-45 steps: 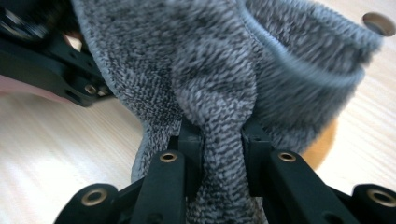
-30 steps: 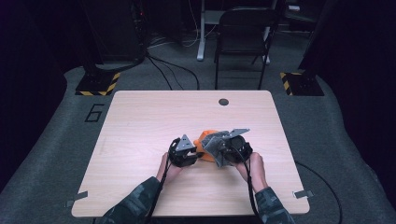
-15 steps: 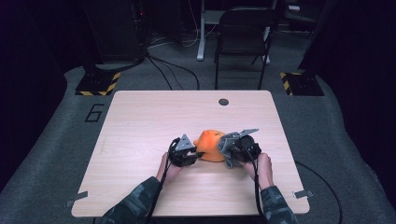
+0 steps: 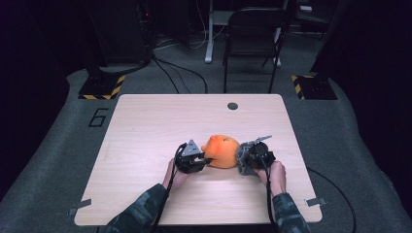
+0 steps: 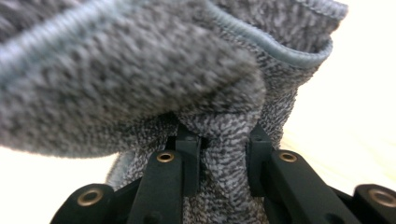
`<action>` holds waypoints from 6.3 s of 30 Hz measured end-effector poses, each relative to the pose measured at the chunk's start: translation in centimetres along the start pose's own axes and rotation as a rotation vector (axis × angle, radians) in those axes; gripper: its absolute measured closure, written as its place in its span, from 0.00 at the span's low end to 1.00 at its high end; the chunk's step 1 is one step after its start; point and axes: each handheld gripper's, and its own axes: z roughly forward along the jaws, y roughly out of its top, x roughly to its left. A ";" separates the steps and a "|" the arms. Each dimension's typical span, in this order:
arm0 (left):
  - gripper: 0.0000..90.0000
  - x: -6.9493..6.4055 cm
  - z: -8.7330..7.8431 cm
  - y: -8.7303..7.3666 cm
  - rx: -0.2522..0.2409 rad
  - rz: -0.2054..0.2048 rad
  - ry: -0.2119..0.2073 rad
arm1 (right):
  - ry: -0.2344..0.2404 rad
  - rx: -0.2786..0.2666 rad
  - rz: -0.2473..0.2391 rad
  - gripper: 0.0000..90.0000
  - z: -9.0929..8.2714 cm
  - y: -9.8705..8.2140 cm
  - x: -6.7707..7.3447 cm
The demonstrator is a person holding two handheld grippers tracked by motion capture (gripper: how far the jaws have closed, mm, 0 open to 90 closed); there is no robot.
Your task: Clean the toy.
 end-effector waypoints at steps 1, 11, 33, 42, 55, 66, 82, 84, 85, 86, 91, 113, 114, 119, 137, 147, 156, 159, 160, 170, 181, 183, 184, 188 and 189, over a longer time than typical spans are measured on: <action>0.77 0.0 0.0 0.0 -0.001 -0.001 0.002 | -0.004 -0.005 0.002 0.83 -0.3 0.1 -0.1; 0.77 0.1 0.1 0.0 -0.009 -0.011 0.005 | 0.081 -0.189 -0.074 0.85 -6.2 2.1 2.9; 0.80 0.2 0.3 0.0 0.013 -0.012 0.005 | 0.100 -0.100 -0.219 0.85 -3.8 2.4 7.1; 0.80 0.3 0.4 0.0 0.004 -0.010 -0.002 | 0.095 -0.013 -0.191 0.85 -2.9 2.2 5.1; 0.80 0.5 0.5 -0.1 -0.008 -0.018 -0.013 | 0.063 0.062 -0.061 0.84 0.2 0.7 1.3; 0.80 0.5 0.5 -0.2 -0.013 -0.028 -0.010 | 0.014 0.029 -0.010 0.83 0.9 0.3 0.0; 0.75 0.7 0.4 -0.2 -0.009 -0.024 -0.020 | 0.089 -0.190 0.004 0.84 -3.9 2.7 2.5; 0.70 0.7 0.4 -0.2 -0.014 -0.010 -0.014 | 0.090 -0.193 0.004 0.84 -3.8 2.6 2.1; 0.64 0.7 0.3 -0.1 -0.013 -0.008 -0.019 | 0.086 -0.194 0.003 0.84 -3.7 2.6 2.1; 0.59 0.7 0.3 -0.1 -0.012 -0.001 -0.014 | 0.081 -0.194 0.009 0.84 -3.7 2.6 2.0; 0.38 1.1 -0.1 -0.4 0.006 0.004 0.015 | 0.079 -0.190 0.006 0.84 -3.6 2.6 2.0; 0.28 0.0 1.8 -0.9 0.022 0.246 0.123 | 0.072 -0.183 0.030 0.84 -2.9 2.3 1.4; 0.28 -0.1 1.8 -0.8 0.015 0.258 0.132 | 0.073 -0.182 0.026 0.84 -2.9 2.3 1.4; 0.31 -0.1 2.2 -0.8 0.001 0.264 0.124 | 0.082 -0.182 0.041 0.84 -2.8 2.2 1.2; 0.78 0.3 2.4 -1.0 0.001 0.243 0.095 | 0.109 -0.238 0.046 0.85 -3.8 1.7 0.3; 0.81 0.3 2.2 -1.1 -0.008 0.237 0.097 | -0.025 -0.193 0.180 0.85 -5.9 -3.0 -4.7; 0.86 0.2 2.2 -1.2 -0.032 0.232 0.102 | -0.032 -0.143 0.189 0.84 -3.9 -3.5 -5.1; 0.86 0.2 2.1 -1.3 -0.047 0.223 0.099 | -0.036 -0.131 0.188 0.84 -3.4 -3.5 -5.1; 0.86 0.2 2.1 -1.3 -0.049 0.221 0.097 | -0.033 -0.134 0.188 0.84 -3.3 -3.5 -5.2; 0.86 0.3 1.2 -0.5 -0.088 0.164 0.054 | -0.033 -0.135 0.200 0.83 -3.3 -3.7 -5.8; 0.86 0.4 -1.9 1.7 -0.116 -0.020 0.017 | -0.038 -0.131 0.213 0.83 -3.2 -3.8 -6.0; 0.86 0.5 -2.4 1.9 -0.110 -0.076 0.006 | -0.037 -0.131 0.207 0.83 -3.1 -3.8 -6.0; 0.86 0.6 -2.5 1.9 -0.102 -0.105 -0.003 | -0.035 -0.128 0.204 0.83 -3.0 -3.7 -5.9; 0.85 0.7 -2.7 1.8 -0.083 -0.175 -0.028 | -0.012 -0.128 0.202 0.83 -2.8 -3.7 -5.8; 0.85 0.7 -2.8 1.8 -0.079 -0.206 -0.036 | -0.012 -0.125 0.205 0.83 -2.8 -3.7 -5.7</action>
